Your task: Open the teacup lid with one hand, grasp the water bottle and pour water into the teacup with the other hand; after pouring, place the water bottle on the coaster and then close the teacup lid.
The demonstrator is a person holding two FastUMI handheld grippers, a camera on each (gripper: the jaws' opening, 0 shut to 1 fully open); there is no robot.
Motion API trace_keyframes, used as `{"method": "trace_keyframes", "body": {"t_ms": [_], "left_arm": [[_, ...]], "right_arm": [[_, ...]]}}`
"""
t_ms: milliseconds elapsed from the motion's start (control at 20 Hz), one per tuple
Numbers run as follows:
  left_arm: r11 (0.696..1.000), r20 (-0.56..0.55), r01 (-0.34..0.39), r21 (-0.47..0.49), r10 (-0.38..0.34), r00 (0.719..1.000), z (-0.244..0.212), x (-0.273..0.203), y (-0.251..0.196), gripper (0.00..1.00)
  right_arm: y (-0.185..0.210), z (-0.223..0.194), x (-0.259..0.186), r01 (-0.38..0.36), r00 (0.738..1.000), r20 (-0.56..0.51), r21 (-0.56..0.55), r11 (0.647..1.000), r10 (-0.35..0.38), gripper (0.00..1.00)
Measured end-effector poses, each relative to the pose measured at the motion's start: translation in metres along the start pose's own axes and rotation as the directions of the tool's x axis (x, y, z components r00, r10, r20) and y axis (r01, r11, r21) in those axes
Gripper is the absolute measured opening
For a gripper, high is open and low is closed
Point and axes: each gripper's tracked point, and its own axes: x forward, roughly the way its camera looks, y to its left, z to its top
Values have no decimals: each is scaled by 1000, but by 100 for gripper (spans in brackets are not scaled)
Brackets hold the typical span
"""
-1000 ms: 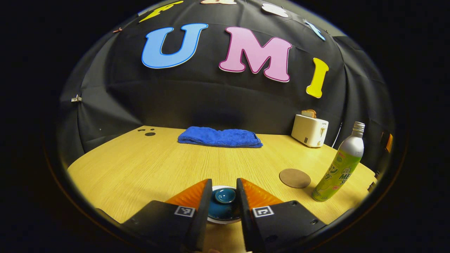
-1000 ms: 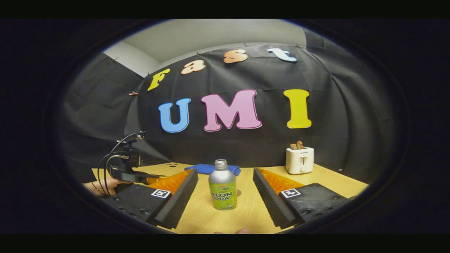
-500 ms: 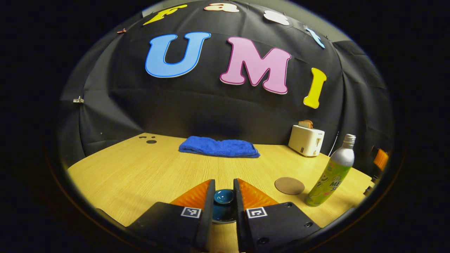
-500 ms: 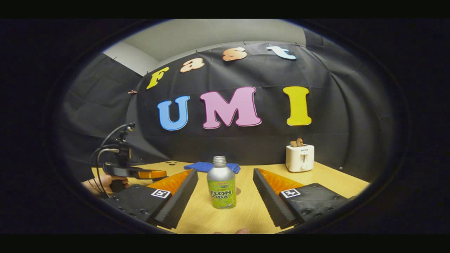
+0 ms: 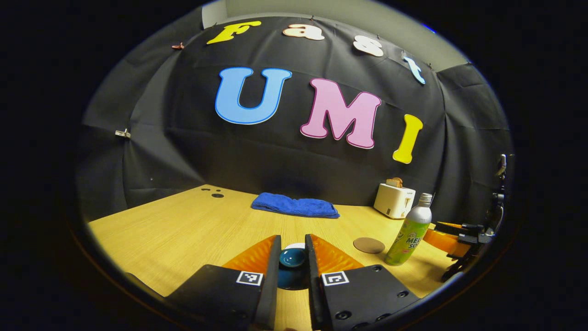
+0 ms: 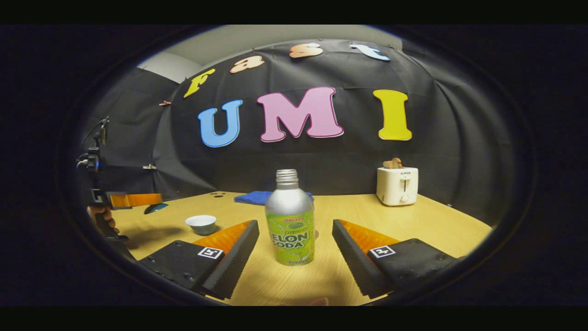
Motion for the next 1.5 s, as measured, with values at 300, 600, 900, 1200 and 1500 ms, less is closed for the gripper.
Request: {"method": "trace_keyframes", "body": {"t_ms": [300,600,900,1200,1500], "left_arm": [[999,0,6,-39,-6,1000,2,-5,10,32],[998,13,3,-62,-2,1000,9,-9,19,32],[997,18,10,-81,-9,1000,10,-13,21,32],[995,10,4,-100,-3,1000,10,-10,33,32],[993,4,-29,-119,30,1000,9,-10,56,33]], "right_arm": [[14,-18,25,0,997,-71,14,1000,1,100],[15,-27,35,39,993,-106,-55,998,-45,99],[20,-25,42,51,993,-101,-90,995,-60,80],[24,16,58,128,990,29,-544,829,-135,79],[62,12,78,87,996,56,-852,516,-75,80]]}}
